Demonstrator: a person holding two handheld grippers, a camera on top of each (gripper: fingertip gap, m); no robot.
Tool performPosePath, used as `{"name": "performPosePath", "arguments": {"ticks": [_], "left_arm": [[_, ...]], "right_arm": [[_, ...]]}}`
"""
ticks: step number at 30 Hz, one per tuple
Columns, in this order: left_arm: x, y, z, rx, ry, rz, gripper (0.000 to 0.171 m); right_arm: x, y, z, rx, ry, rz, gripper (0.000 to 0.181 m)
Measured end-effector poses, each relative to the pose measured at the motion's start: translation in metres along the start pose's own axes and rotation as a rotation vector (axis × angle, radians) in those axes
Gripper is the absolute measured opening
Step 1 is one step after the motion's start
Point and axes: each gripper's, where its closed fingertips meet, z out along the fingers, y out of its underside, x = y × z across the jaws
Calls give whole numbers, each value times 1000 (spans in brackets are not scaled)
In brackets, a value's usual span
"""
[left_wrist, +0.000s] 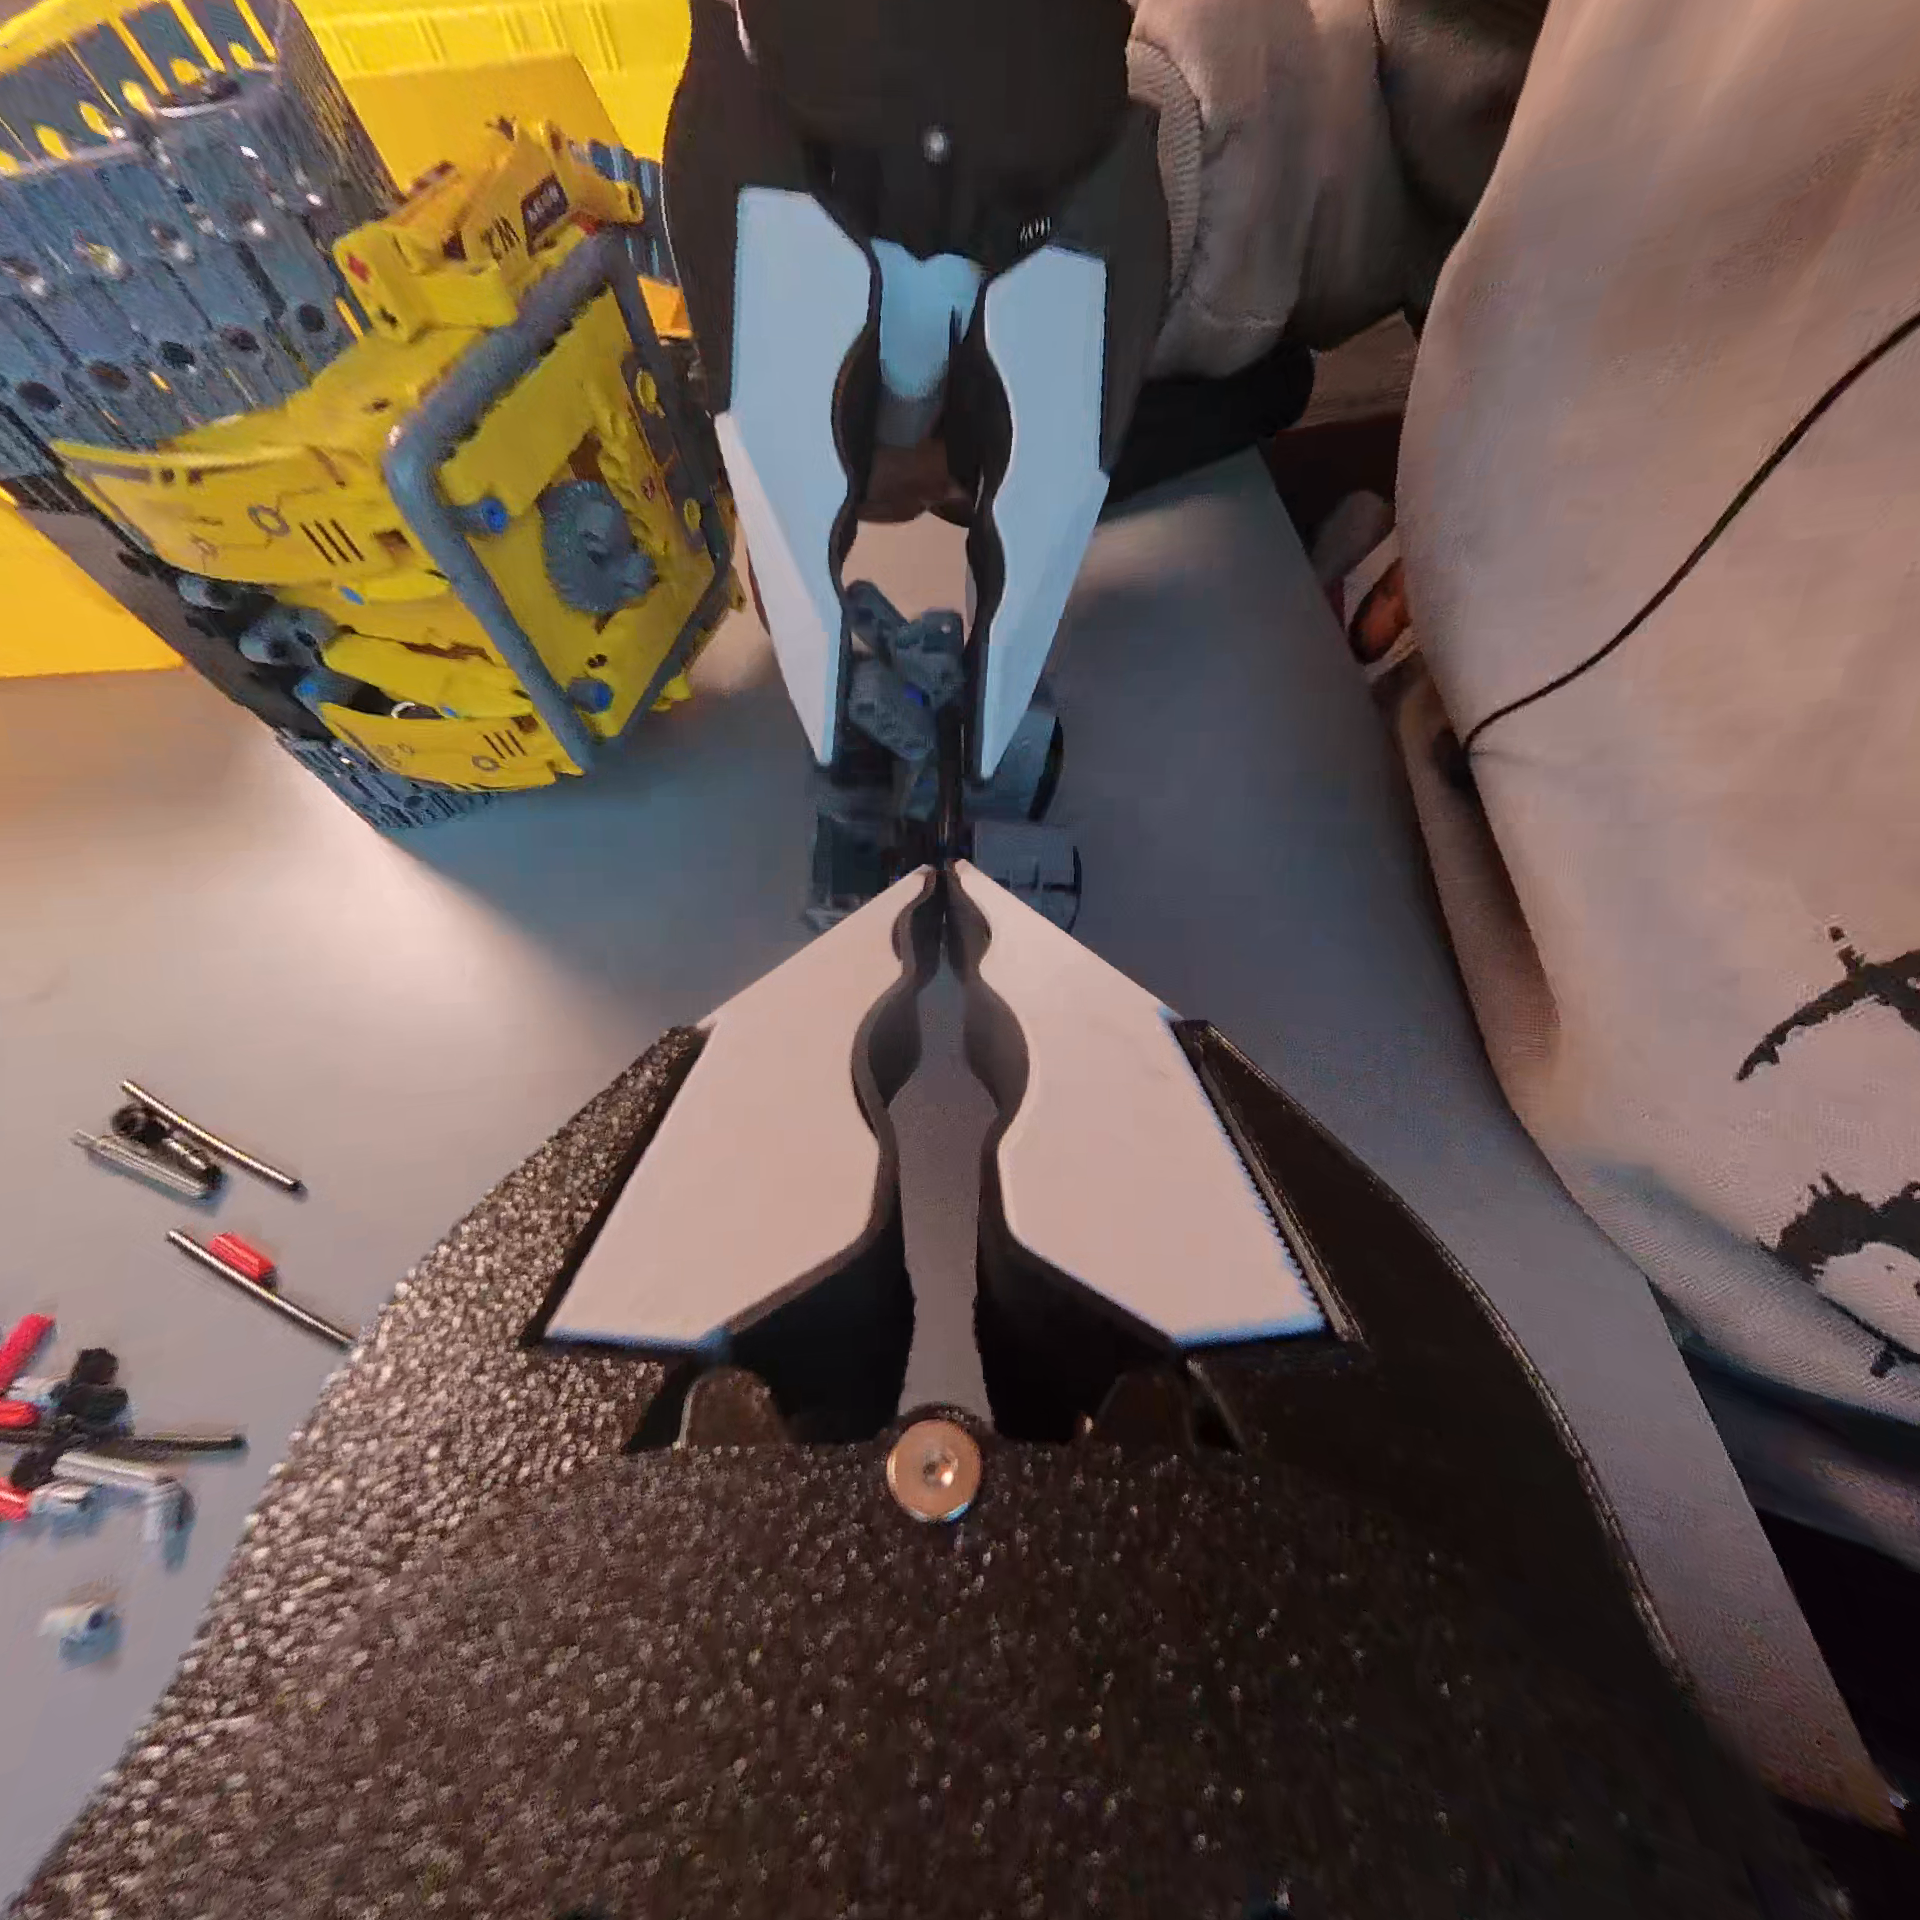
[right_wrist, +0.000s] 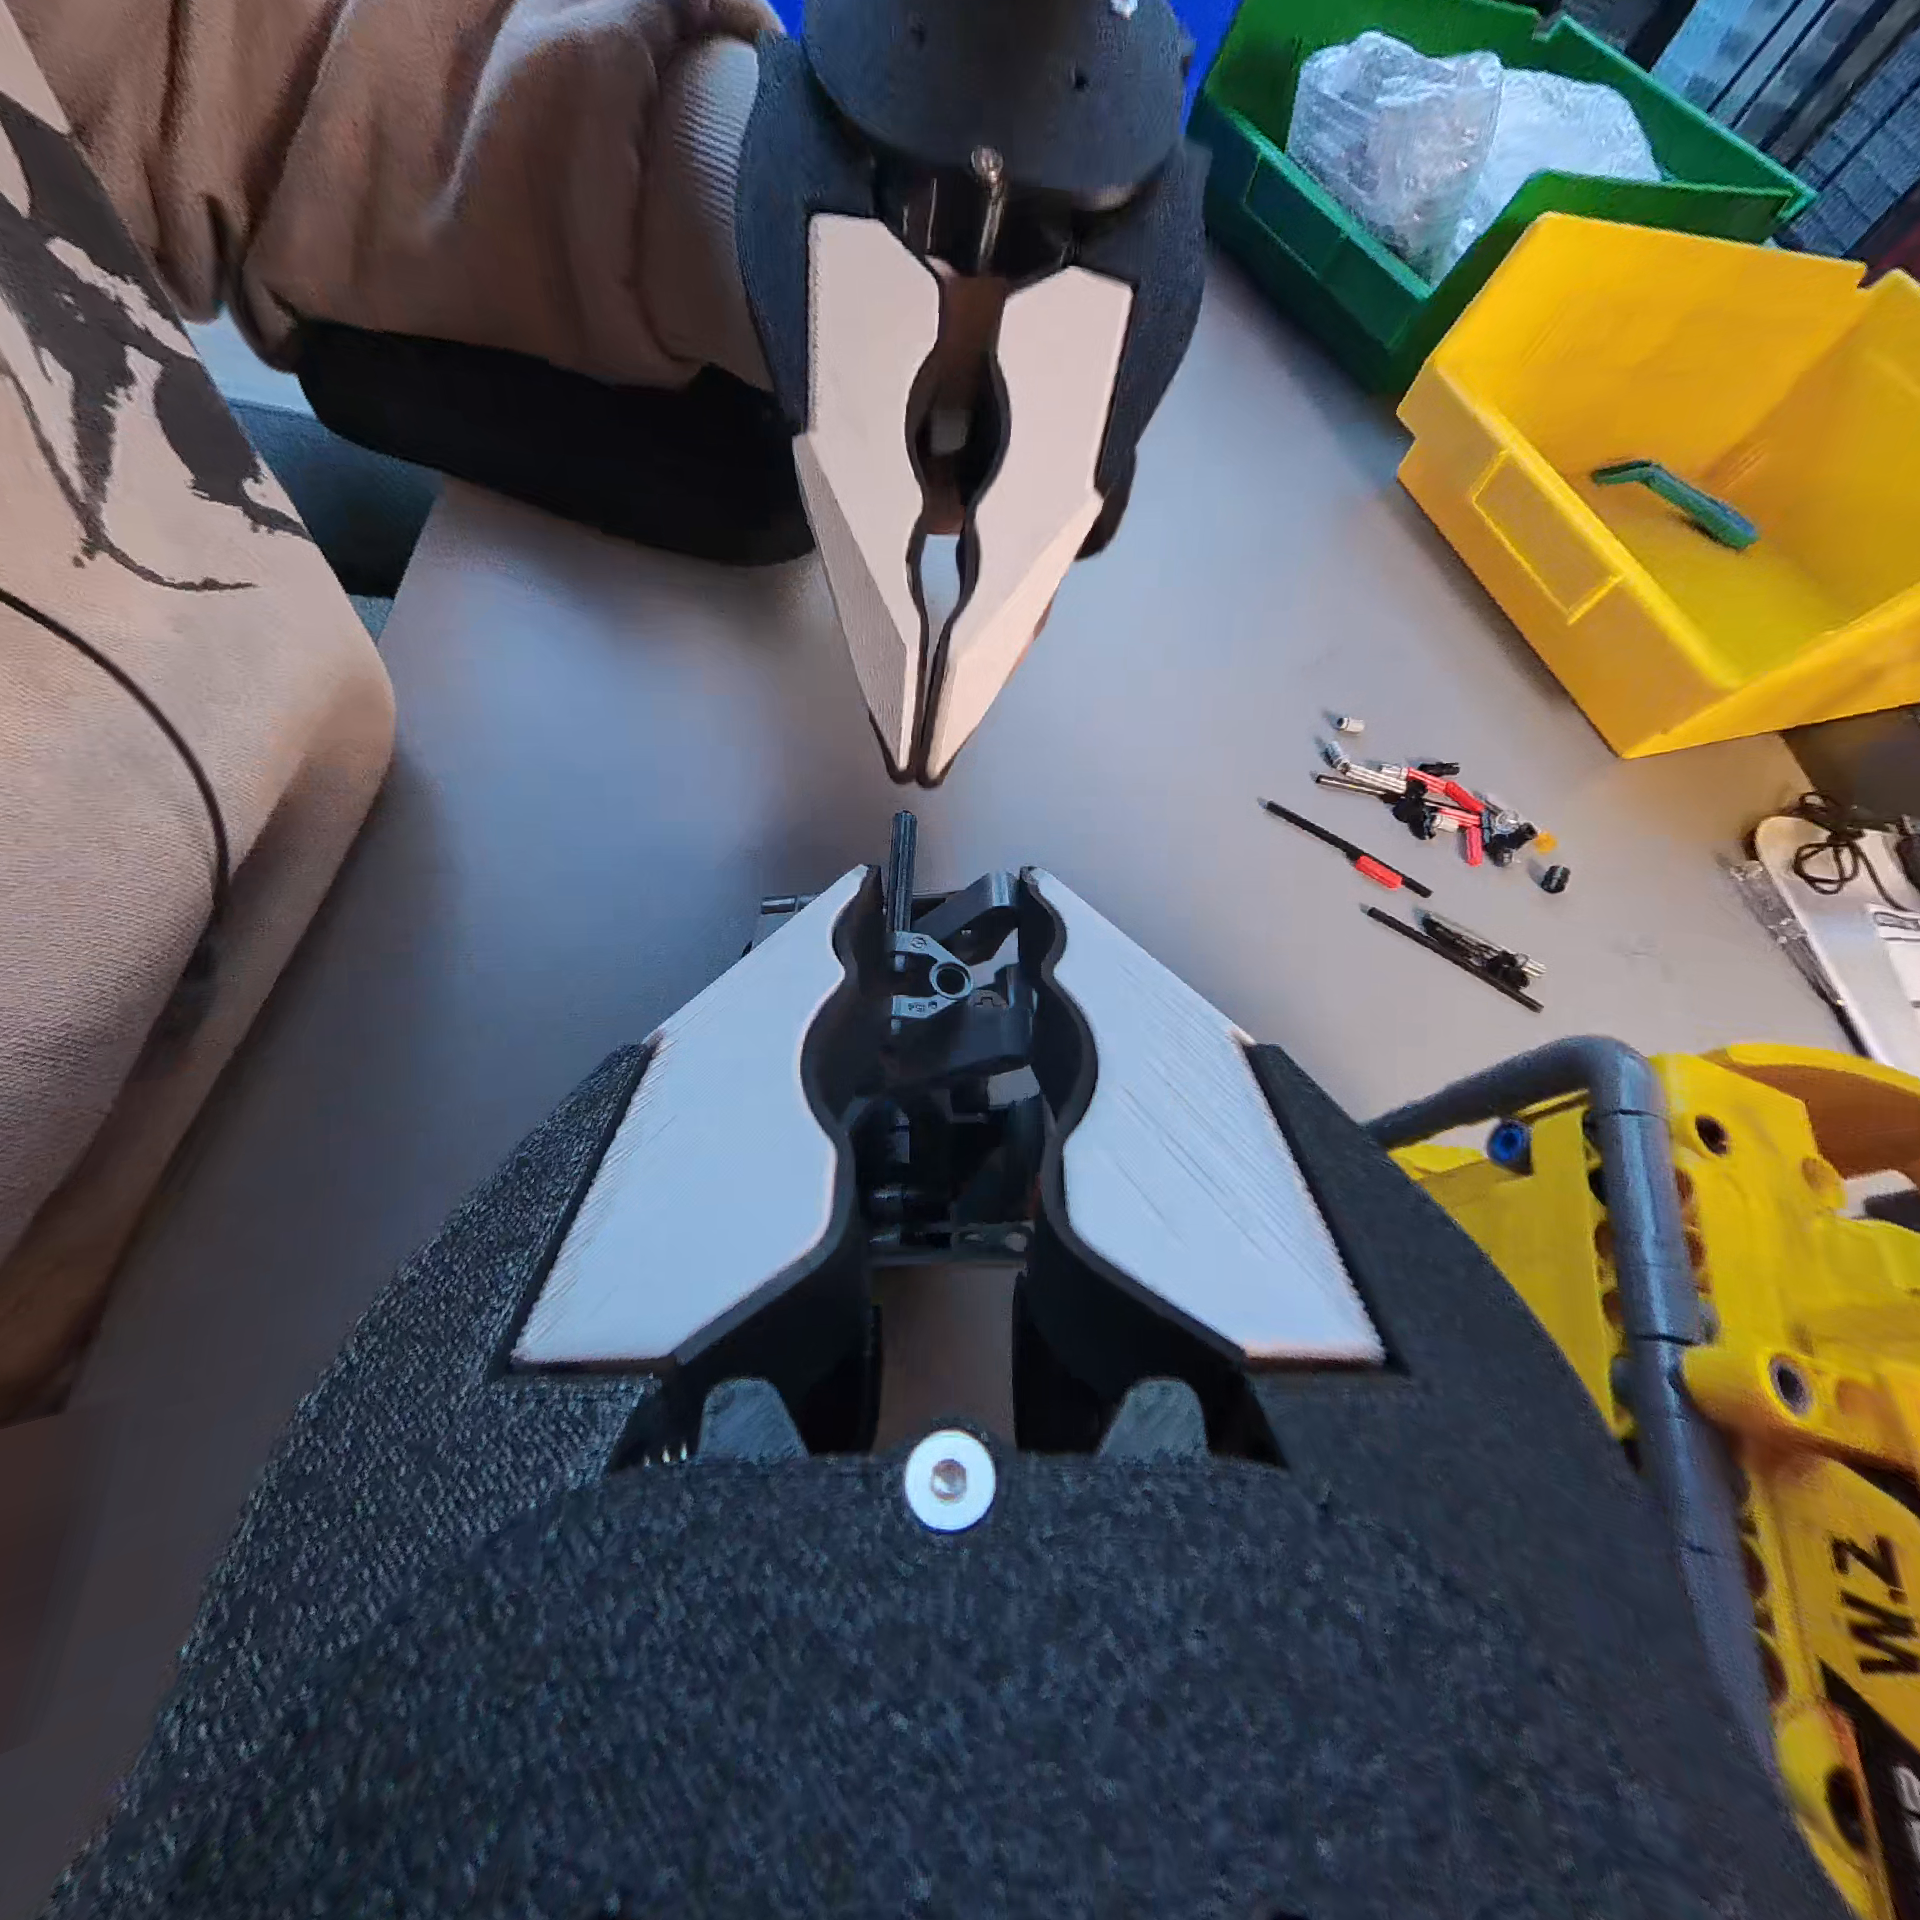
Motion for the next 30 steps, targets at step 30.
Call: {"name": "performPosePath", "arguments": {"ticks": [30], "left_arm": [[10, 4, 31, -224, 35, 74, 2]], "right_arm": [[-19, 21, 13, -131, -147, 12, 36]]}}
